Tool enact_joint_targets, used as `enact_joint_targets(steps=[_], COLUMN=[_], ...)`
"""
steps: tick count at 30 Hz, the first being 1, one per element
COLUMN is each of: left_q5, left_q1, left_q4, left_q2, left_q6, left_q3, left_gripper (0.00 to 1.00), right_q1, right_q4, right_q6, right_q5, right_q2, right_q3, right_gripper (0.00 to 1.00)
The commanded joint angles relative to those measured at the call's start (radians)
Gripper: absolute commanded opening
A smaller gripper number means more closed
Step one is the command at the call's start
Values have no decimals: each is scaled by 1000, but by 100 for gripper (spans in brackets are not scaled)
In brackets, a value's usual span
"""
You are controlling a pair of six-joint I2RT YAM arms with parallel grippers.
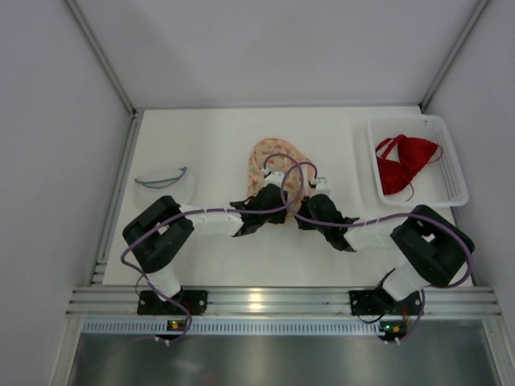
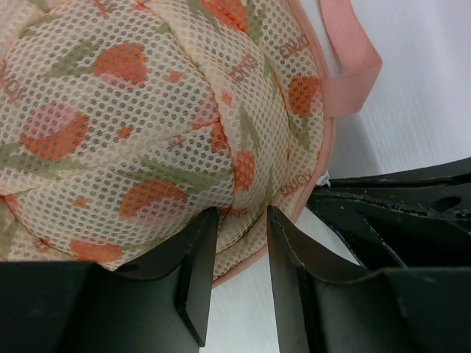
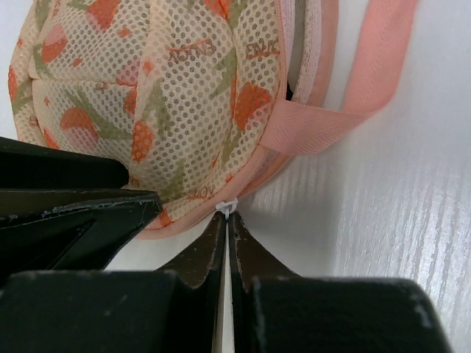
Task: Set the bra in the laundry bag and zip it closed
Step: Zip the laundry bag at the center of the board.
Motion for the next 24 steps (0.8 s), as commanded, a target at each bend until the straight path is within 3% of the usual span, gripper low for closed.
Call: enact_joint_targets(steps=[1,16,24], left_q5=[-39,-130,-57], left_q1=[-2,21,75], left_q4=[118,-83,-86], left_q2=[30,-50,-108], left_q6=[-34,-220,-148], left_q3=[-16,-171,-224], left_gripper=[38,34,33], right_q1=[-5,-39,-68], right_q4=[19,-106,-123], right_q6=[16,-115,-127], right_q5=[9,87,61], right_q2=[-22,-3,-20], right_q3=[3,18,9], right_gripper=[0,0,0])
